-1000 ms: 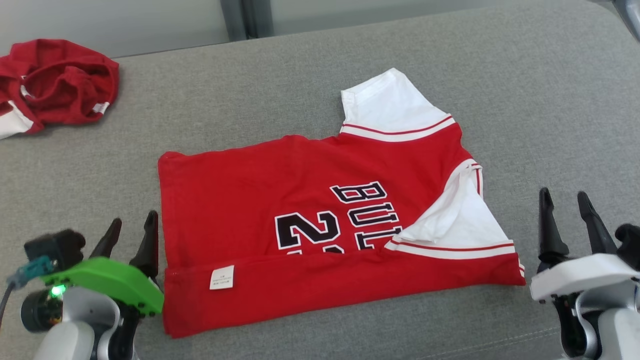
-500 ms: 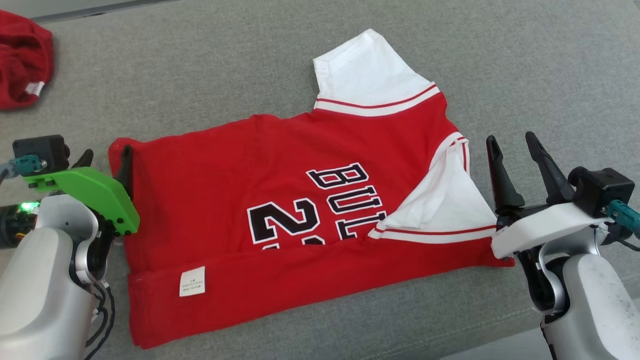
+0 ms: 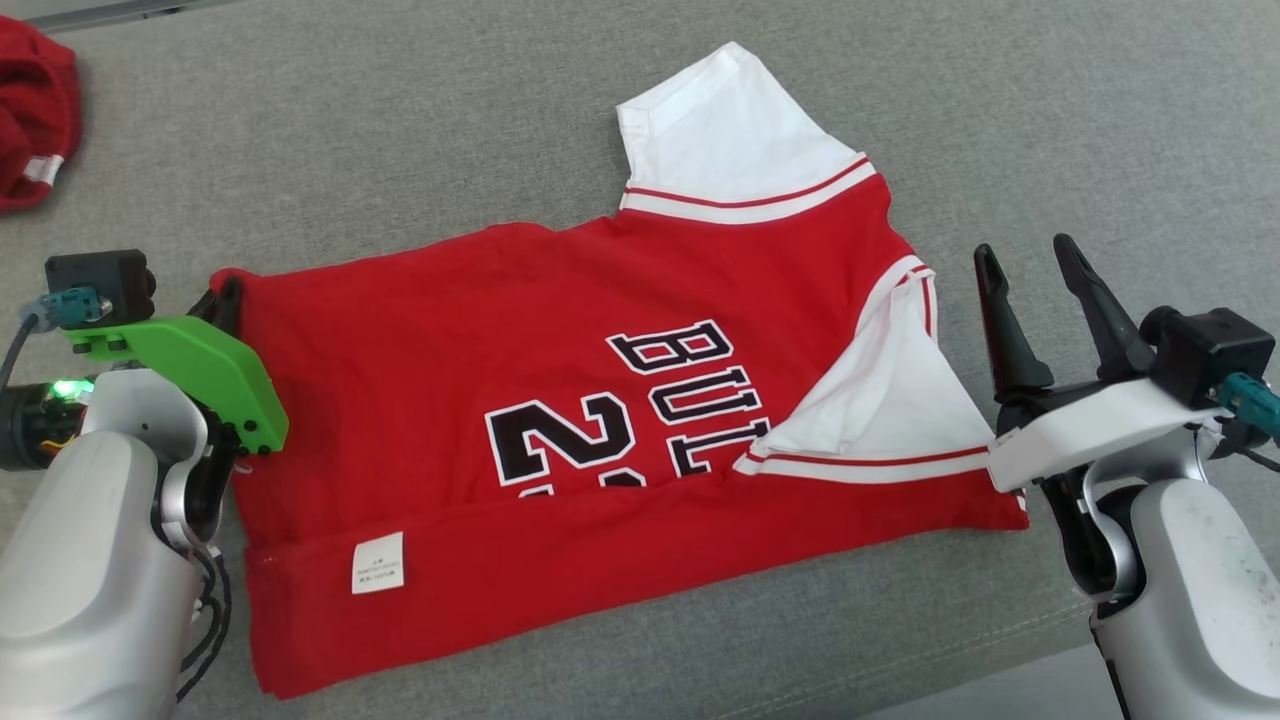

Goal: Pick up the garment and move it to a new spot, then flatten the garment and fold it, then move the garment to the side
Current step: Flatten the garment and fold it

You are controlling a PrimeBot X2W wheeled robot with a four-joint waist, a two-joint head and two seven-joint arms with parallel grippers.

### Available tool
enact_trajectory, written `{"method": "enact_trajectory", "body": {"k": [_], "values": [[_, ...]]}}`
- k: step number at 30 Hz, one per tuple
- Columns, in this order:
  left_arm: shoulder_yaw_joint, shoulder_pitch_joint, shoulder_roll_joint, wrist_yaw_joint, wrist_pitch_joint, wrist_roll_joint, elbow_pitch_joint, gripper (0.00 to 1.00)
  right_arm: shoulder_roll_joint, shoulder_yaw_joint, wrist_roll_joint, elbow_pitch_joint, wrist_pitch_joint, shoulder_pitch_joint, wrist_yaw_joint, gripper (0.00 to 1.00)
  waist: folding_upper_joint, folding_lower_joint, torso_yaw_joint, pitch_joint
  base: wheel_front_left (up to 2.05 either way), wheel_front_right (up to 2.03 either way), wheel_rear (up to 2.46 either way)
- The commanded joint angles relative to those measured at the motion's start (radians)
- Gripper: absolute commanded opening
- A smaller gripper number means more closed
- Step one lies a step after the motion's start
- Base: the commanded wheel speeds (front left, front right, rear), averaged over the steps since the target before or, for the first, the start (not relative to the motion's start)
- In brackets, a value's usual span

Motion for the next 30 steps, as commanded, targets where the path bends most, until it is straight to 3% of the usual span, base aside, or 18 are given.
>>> {"method": "enact_trajectory", "body": {"k": [1,10,20,30], "values": [[-0.001,-0.020,-0.008,-0.006,-0.020,-0.002,0.002,0.00,-0.008,0.002,-0.008,0.005,0.005,-0.024,0.000,1.00,0.0000,-0.0001,0.015,-0.007,0.00,0.00,0.00],[0.001,0.013,-0.081,-0.025,-0.152,-0.022,-0.054,0.00,-0.030,0.005,-0.068,0.124,0.081,-0.224,0.000,1.00,0.0000,-0.0001,0.123,-0.006,0.00,0.00,0.00],[-0.049,0.008,-0.185,-0.037,-0.247,-0.014,-0.115,0.00,-0.091,0.009,-0.129,0.500,0.245,-0.550,0.000,1.00,0.0000,-0.0001,0.284,0.037,0.00,0.00,0.00],[-0.081,-0.043,-0.239,-0.046,-0.279,-0.008,-0.091,0.00,-0.102,-0.029,-0.191,0.804,0.333,-0.754,0.000,1.00,0.0000,-0.0001,0.339,0.093,0.00,0.00,0.00]]}}
